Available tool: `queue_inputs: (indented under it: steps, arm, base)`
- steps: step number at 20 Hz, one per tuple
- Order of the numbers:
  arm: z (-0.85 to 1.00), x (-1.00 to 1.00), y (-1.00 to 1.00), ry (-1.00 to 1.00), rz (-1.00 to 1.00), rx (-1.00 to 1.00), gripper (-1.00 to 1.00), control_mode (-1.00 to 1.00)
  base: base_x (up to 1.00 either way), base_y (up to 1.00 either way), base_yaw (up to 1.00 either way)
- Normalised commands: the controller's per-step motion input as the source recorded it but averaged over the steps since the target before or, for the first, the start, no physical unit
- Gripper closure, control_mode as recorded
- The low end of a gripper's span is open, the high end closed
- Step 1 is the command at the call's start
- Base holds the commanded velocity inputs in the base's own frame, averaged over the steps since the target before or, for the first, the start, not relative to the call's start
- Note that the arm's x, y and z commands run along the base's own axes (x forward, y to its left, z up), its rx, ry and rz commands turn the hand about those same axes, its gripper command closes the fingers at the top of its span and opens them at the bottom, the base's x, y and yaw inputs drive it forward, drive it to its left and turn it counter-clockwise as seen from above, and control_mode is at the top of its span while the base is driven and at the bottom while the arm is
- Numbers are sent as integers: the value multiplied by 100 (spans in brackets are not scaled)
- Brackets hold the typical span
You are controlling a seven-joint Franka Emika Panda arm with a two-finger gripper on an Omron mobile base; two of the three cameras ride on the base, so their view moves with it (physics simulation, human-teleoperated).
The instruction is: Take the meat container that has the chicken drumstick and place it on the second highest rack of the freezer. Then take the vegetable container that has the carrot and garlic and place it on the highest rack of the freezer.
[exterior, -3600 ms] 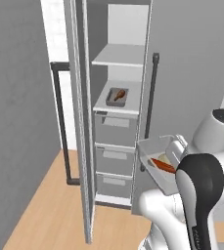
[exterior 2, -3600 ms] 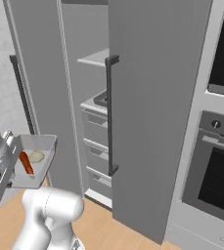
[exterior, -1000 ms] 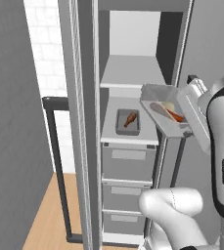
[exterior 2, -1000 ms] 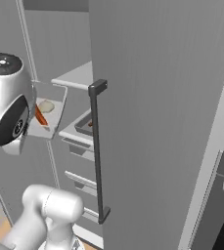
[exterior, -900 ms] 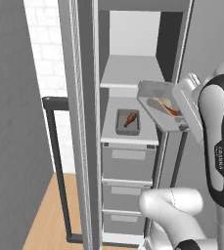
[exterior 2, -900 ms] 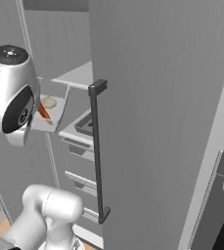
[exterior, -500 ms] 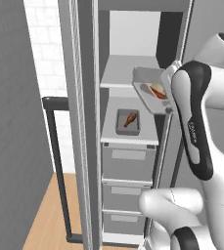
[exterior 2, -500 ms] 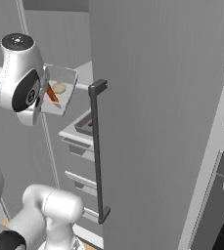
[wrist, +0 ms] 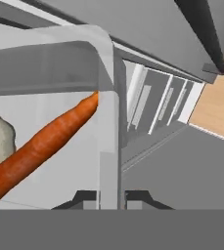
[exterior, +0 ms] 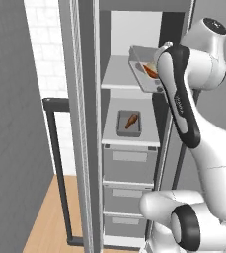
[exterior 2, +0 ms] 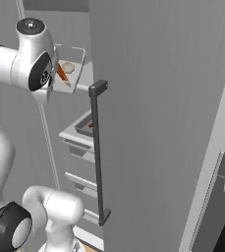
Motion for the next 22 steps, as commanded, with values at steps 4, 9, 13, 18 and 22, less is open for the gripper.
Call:
queue_inputs:
  steps: [4,9,13,18,22]
  arm:
    - [-15,93,11,2,0,-9,100,-100]
    - [-33,67,11,1,0,-8,100,-100]
    - [-5,45,-7,0,0,0,100,-100]
    - [-20,24,-6,3,0,0,100,-100]
    - [-1,43,-10,1,-1,0,100,-100]
  base:
    - [0,0,0]
    - [0,0,0]
    - [0,0,0]
    - [0,0,0]
    - [0,0,0]
